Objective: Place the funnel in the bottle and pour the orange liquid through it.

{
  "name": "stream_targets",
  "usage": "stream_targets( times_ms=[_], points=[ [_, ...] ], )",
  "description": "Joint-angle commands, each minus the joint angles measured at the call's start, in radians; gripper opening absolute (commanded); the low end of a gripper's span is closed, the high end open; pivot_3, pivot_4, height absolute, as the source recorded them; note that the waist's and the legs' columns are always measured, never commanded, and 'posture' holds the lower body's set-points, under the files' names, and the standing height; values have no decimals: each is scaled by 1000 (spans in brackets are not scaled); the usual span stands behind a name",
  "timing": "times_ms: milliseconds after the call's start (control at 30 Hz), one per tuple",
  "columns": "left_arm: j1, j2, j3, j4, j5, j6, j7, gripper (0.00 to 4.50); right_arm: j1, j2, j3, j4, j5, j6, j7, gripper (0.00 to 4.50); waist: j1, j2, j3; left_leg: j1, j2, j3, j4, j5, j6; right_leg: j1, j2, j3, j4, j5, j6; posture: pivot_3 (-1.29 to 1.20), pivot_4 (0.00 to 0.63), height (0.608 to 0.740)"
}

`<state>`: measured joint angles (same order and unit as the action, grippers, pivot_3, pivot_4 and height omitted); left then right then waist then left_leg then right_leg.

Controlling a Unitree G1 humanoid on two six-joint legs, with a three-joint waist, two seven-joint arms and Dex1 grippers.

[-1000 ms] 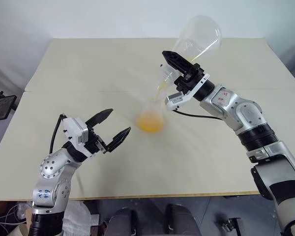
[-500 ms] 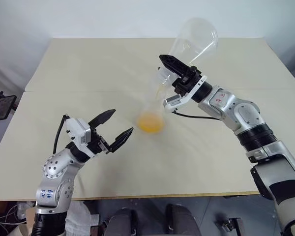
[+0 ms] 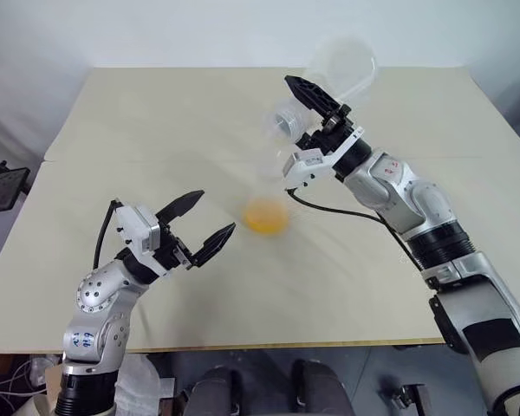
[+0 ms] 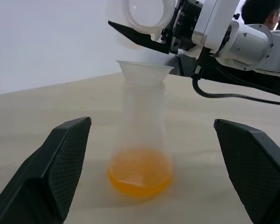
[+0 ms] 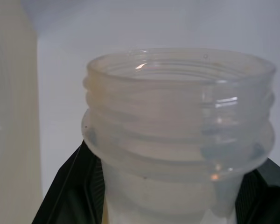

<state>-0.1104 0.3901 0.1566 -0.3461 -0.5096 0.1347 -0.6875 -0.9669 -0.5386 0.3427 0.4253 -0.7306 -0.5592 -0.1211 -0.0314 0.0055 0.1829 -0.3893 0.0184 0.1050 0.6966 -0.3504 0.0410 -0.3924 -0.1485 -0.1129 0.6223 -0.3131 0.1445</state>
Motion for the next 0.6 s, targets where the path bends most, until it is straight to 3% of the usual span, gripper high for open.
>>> stream_targets(
  times_ms=[33, 167, 300, 367, 467, 600],
  points=[
    [-3, 15, 2, -32, -27, 8, -14, 4500, 20, 15, -65, -69, 154, 19, 106, 2737, -1, 0, 0, 0, 0, 0, 0, 0, 0, 0, 0, 0, 0, 0, 0, 0, 150, 740],
    [-32, 22, 9, -17, -30, 15, -18, 4500, 67, 49, -144, -124, 377, 94, 245, 2737, 0, 0, 0, 0, 0, 0, 0, 0, 0, 0, 0, 0, 0, 0, 0, 0, 150, 740],
    [-46, 28, 6, -7, -31, 20, -32, 4500, 114, 115, -293, -242, 782, 338, 440, 2737, 2, 0, 0, 0, 0, -1, 0, 0, 0, 1, 0, -1, 0, 0, 0, 0, 150, 740],
    [-56, 28, 1, 0, -31, 23, -39, 4500, 140, 110, -347, -306, 892, 447, 500, 2737, 6, 0, 0, 0, 0, -3, 0, 0, 0, 1, 0, -2, 0, 0, 0, 0, 150, 740],
    [-77, 28, -6, 16, -30, 28, -53, 4500, 192, 76, -436, -398, 980, 679, 492, 2737, 8, 0, 0, -1, -1, -5, 0, 0, 1, 2, -1, -4, 0, 0, 0, 0, 150, 740],
    [-110, 28, -20, 46, -31, 31, -80, 4500, 285, 22, -544, -480, 1039, 826, 475, 2737, 6, 0, 0, -1, -1, -4, 0, 0, 1, 2, -1, -4, 0, 0, 0, 0, 150, 740]
  ],
)
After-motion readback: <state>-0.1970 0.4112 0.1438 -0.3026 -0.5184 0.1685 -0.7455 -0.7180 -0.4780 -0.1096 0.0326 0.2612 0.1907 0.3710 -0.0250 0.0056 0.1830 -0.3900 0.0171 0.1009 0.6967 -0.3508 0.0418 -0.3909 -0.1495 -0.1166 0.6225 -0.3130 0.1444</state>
